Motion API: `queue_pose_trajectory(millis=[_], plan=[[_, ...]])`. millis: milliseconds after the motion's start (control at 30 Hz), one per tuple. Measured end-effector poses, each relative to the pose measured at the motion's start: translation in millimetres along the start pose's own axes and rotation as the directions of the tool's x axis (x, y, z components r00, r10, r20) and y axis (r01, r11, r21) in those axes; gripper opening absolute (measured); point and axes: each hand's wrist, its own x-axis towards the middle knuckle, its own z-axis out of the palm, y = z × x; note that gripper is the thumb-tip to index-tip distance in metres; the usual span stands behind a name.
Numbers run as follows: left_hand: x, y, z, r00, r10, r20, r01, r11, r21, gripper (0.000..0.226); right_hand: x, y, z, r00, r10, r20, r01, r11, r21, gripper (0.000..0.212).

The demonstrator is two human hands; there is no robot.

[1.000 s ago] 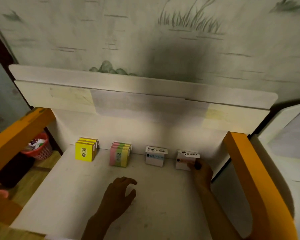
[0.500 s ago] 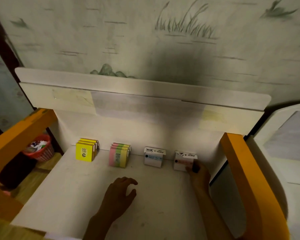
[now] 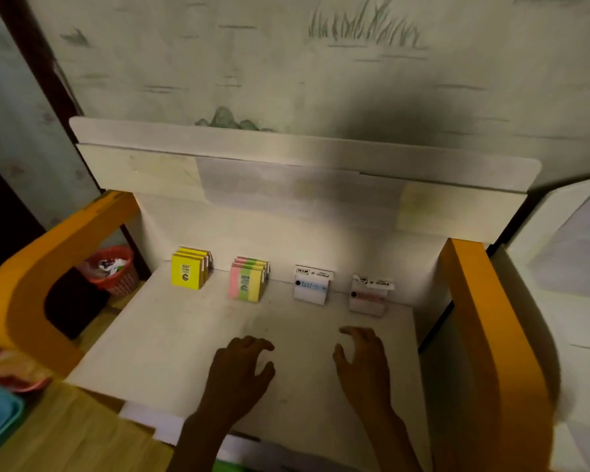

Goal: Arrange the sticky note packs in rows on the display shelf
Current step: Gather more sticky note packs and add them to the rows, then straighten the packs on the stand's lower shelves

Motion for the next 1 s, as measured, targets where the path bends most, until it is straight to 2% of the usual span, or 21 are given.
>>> queue_pose_trajectory(millis=[167,367,533,733,900,1000], plan=[[-22.2,-7.5,-11.5,1.000,0.009,-0.025,-0.008,1.000,0.011,0.030,-30.8,-10.9,7.3,0.996,-0.069,0.065,0.071,0.997,-0.026,0.027],[-57.6,-15.6,-25.2,0.998,0.052,-0.031,-0.052,0.999,0.004,0.036,-71.6,-35.2,2.5,0.991,-0.128,-0.025,0.128,0.992,-0.017,0.028],[-86.1,-3.8,-32.4,0.992,0.127,-0.005,-0.127,0.991,-0.049,0.039,-118.6,-50.5,-18.1,0.977,-0.170,-0.127,0.159,0.983,-0.092,0.031],[-111.3,40.3,-29.4,0.959,0.278,0.060,-0.270,0.956,-0.116,0.041,-178.1,-44.7,-57.9,0.983,-0.070,-0.169,0.054,0.994,-0.100,0.033],[-124.6,95.2,-17.9,0.882,0.439,0.170,-0.404,0.891,-0.208,0.046,-220.8,-12.3,-100.2,0.968,0.087,-0.237,-0.119,0.985,-0.125,0.031],[-135.8,130.0,-9.2,0.824,0.520,0.224,-0.463,0.846,-0.264,0.040,-240.0,13.3,-125.2,0.946,0.142,-0.293,-0.196,0.967,-0.164,0.035]])
